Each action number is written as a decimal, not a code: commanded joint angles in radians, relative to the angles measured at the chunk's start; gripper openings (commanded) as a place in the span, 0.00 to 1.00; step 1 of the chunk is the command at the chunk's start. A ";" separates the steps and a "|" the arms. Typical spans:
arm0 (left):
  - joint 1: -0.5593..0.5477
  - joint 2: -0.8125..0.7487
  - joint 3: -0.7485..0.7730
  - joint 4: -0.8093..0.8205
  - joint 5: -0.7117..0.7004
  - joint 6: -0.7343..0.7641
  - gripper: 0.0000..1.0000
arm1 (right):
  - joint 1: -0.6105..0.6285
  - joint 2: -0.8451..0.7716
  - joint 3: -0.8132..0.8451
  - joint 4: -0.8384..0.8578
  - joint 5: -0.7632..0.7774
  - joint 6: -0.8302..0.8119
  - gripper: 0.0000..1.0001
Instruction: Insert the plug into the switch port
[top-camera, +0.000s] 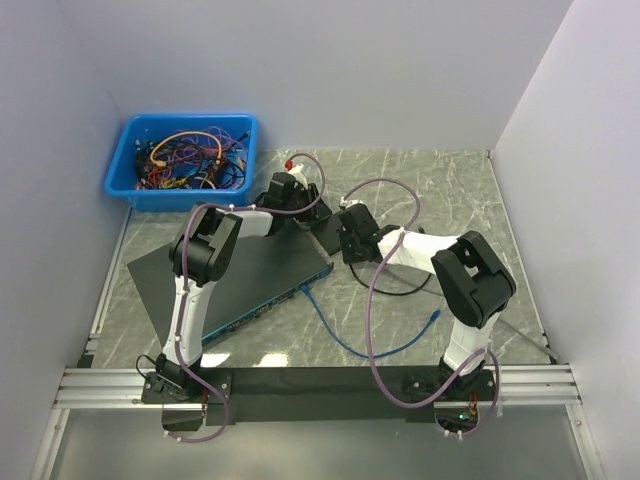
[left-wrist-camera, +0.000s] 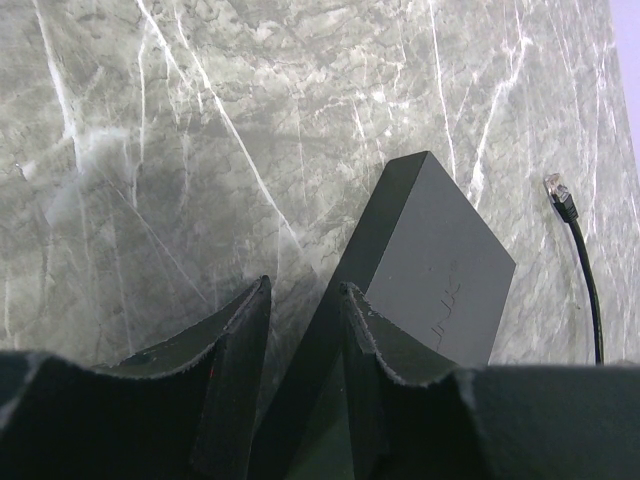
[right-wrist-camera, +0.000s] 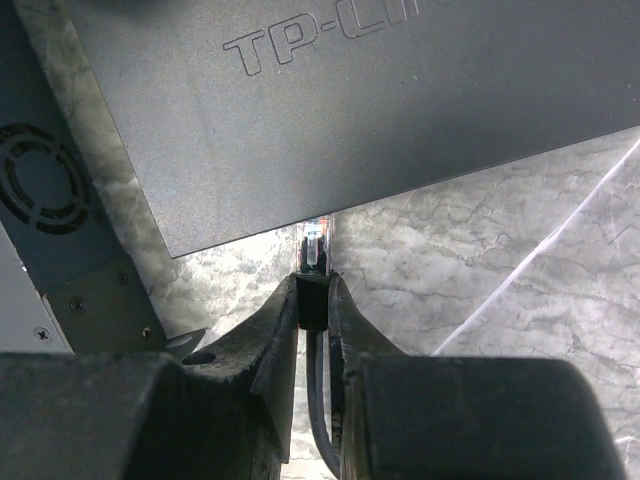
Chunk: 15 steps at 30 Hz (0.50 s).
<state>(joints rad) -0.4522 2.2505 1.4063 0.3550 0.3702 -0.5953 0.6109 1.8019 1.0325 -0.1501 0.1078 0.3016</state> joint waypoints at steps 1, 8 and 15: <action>-0.005 0.012 -0.018 -0.033 0.016 0.017 0.41 | 0.007 -0.041 0.029 0.046 0.024 0.005 0.00; -0.005 0.015 -0.015 -0.036 0.016 0.019 0.41 | 0.012 -0.032 0.043 0.060 0.004 0.014 0.00; -0.005 0.018 -0.007 -0.045 0.009 0.017 0.41 | 0.020 -0.036 0.058 0.058 0.016 0.016 0.00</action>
<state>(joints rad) -0.4522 2.2505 1.4063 0.3546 0.3695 -0.5953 0.6189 1.8015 1.0344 -0.1497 0.1093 0.3065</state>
